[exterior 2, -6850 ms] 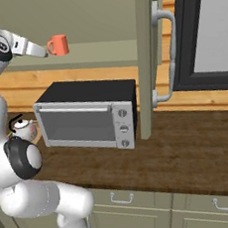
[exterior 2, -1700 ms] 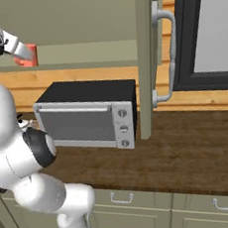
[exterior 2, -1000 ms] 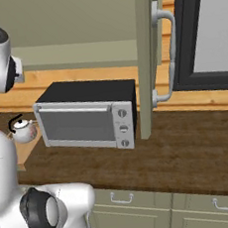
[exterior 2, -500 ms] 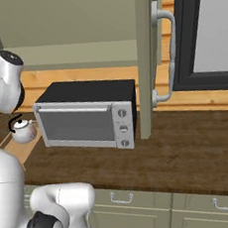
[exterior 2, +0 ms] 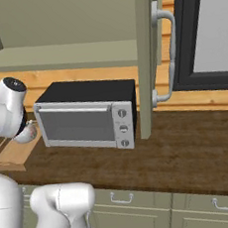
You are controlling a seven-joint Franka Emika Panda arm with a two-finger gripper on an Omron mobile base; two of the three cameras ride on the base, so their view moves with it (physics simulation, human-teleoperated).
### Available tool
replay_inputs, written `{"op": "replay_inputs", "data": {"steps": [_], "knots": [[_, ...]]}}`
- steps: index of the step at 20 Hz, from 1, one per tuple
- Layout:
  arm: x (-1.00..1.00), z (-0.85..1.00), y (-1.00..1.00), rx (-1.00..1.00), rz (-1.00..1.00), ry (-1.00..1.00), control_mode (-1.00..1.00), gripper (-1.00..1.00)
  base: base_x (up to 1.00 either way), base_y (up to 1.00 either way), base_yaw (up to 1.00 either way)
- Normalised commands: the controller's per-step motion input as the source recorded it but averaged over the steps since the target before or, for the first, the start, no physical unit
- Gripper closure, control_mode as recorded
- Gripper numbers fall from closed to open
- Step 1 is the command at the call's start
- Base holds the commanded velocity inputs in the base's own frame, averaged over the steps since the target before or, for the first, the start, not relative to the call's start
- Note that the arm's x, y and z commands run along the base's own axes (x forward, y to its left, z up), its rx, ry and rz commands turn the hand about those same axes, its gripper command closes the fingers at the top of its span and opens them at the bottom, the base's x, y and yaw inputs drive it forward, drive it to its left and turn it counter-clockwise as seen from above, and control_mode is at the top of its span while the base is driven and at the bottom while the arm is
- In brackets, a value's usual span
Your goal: Pick the kettle from the counter and place it on the tray. Then pick the mug from the cabinet and place it on the tray. Then close the cabinet doors.
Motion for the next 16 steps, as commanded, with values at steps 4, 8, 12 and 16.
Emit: {"op": "replay_inputs", "data": {"steps": [4, 8, 12, 16], "knots": [[0.01, -0.67, -0.01, 0.01, -0.13, -0.15, -1.0, 1.0, 0.0, 0.0, 0.0], [0.28, -0.59, 0.03, 0.01, -0.02, -0.11, -1.0, 1.0, 0.0, 0.0, 0.0], [0.55, -0.45, 0.19, 0.0, 0.0, -0.09, -1.0, 1.0, 0.0, 0.0, 0.0], [0.55, -0.32, 0.27, -0.01, 0.0, -0.01, -1.0, 1.0, 0.0, 0.0, 0.0]]}}
